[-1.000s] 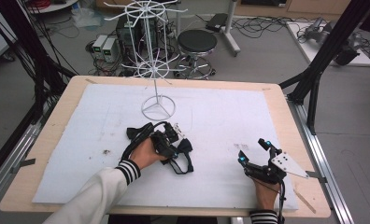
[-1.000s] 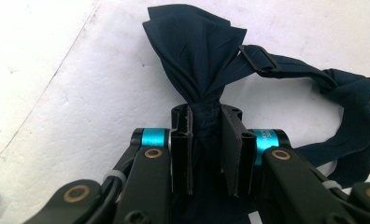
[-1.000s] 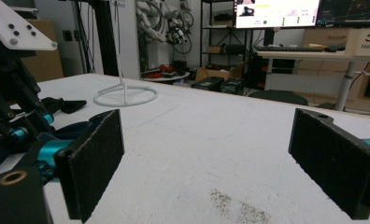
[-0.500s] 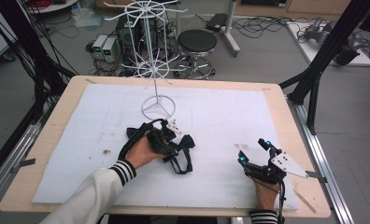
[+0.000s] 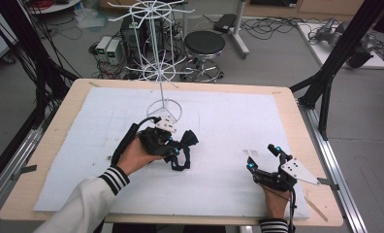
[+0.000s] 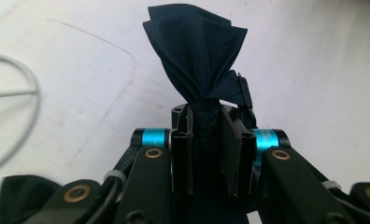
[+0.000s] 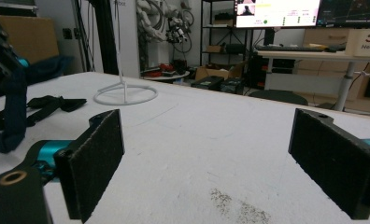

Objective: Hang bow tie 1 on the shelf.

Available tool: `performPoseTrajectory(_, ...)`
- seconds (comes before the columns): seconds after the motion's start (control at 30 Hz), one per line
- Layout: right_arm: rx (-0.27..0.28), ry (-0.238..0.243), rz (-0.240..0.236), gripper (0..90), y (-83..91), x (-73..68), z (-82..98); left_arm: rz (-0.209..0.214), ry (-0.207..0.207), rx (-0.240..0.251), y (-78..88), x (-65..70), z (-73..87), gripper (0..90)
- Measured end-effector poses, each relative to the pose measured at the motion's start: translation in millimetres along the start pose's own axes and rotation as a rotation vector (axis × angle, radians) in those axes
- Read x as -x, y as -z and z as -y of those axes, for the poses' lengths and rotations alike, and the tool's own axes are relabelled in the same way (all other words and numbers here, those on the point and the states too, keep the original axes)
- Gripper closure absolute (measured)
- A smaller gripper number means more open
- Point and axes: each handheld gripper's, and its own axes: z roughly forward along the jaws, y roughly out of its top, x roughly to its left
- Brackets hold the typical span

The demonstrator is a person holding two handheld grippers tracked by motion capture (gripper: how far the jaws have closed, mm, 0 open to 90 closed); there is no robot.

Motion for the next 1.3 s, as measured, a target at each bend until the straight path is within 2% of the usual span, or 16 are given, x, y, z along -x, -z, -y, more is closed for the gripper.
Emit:
performPoseTrajectory(0.27,-0.002,-0.002,-0.001,9.8,-0.1,-0.3,0.0,-0.033,0.014,0.072,28.4,-6.5,1.2,75.0)
performPoseTrajectory(0.43,-0.003,-0.002,0.0,9.8,-0.1,-0.4,0.0,-0.06,0.021,0.098,42.5,-11.8,3.9,75.0)
performPoseTrajectory(0.8,-0.002,0.001,-0.001,9.8,-0.2,-0.3,0.0,-0.083,0.027,0.186,75.5,-25.9,7.3,74.9)
performPoseTrajectory(1.07,-0.003,0.001,0.0,9.8,-0.2,-0.1,0.1,-0.12,0.069,0.247,99.0,-39.3,15.1,74.9)
performPoseTrajectory(1.3,-0.009,-0.004,-0.001,9.8,-0.4,-0.3,-0.1,-0.16,0.083,0.281,118.2,-47.7,18.6,74.9)
